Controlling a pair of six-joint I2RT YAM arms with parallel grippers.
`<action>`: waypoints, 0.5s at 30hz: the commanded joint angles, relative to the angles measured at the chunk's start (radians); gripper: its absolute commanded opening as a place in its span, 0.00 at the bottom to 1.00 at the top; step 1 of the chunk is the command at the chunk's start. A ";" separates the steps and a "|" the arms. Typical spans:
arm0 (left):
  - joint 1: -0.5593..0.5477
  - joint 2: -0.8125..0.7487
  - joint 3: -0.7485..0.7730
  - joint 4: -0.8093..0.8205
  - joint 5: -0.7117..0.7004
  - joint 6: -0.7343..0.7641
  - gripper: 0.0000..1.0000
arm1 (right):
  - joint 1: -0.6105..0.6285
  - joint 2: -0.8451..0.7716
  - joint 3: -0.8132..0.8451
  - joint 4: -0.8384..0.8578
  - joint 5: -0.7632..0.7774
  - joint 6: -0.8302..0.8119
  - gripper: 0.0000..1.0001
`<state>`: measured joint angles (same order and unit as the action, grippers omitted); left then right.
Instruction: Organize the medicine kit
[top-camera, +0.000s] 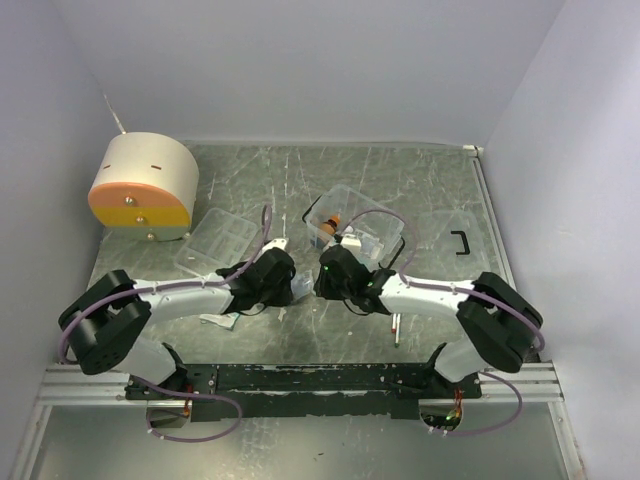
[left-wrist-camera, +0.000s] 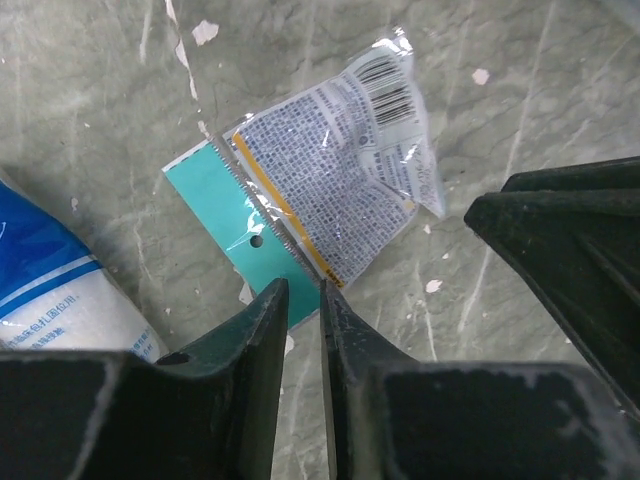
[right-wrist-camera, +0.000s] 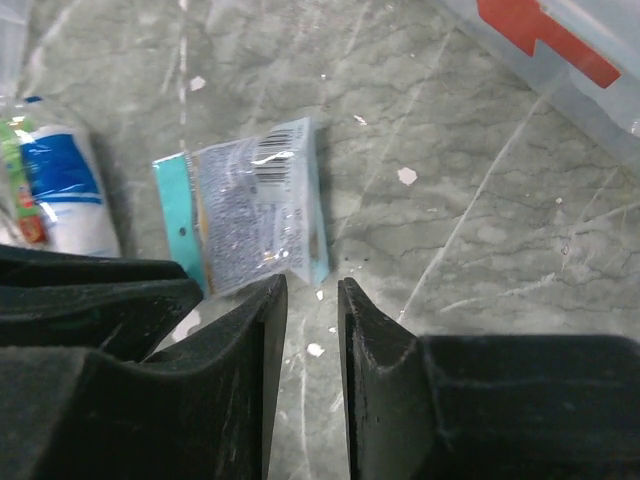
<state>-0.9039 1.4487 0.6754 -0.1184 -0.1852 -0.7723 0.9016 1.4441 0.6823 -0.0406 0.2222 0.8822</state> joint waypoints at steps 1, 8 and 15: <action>0.003 0.038 0.014 0.008 0.001 0.011 0.29 | 0.012 0.064 0.027 0.049 0.059 0.024 0.27; 0.002 0.091 0.022 -0.047 -0.022 0.018 0.24 | 0.017 0.143 0.052 0.060 0.049 0.000 0.21; 0.003 0.094 0.020 -0.067 -0.036 0.025 0.22 | 0.017 0.133 0.035 0.102 0.014 0.006 0.23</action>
<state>-0.9039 1.5158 0.6910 -0.1246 -0.1936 -0.7639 0.9119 1.5848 0.7116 0.0265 0.2379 0.8864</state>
